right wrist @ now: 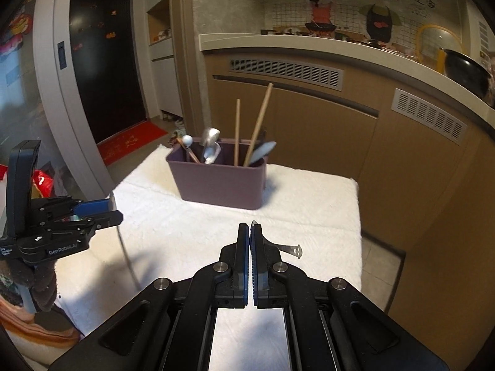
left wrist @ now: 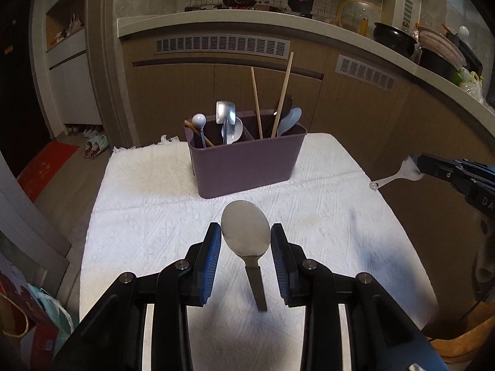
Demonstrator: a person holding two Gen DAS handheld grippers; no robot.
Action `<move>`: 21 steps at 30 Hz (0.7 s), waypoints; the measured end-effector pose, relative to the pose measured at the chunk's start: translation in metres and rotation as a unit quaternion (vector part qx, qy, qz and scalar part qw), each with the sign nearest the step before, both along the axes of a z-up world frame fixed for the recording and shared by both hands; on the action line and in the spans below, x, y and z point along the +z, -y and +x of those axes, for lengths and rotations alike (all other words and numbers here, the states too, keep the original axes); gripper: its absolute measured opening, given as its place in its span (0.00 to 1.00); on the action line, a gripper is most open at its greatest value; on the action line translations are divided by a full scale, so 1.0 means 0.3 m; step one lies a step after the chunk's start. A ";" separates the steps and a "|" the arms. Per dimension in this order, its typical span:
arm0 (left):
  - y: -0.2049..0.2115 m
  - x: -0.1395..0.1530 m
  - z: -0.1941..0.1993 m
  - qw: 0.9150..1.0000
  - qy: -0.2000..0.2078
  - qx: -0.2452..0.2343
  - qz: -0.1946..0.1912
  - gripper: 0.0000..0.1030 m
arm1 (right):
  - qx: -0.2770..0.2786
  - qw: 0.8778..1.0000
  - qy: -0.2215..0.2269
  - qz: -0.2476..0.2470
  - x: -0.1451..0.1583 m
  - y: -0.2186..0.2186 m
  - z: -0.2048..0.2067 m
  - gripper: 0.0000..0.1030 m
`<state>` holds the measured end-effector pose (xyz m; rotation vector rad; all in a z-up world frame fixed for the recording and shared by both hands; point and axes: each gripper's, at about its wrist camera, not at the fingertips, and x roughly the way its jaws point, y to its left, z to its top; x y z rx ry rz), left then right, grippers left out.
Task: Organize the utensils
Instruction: 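Carry the brown spoon and smiley-face spoon over the caddy and lower them in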
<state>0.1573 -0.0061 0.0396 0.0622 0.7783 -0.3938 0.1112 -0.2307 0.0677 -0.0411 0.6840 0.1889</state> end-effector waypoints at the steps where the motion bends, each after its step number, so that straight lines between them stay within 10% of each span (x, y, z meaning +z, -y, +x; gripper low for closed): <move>1: 0.002 0.024 0.004 1.000 0.009 0.000 0.000 0.29 | 0.005 1.000 0.004 0.000 0.013 -0.013 0.008 0.01; 13: 0.033 0.421 0.121 0.987 0.161 0.009 0.012 0.28 | 0.055 0.995 0.079 0.024 0.379 -0.099 0.204 0.01; 21: 0.064 0.565 0.293 0.982 0.190 0.009 -0.001 0.28 | 0.070 0.993 0.090 0.043 0.516 -0.138 0.370 0.01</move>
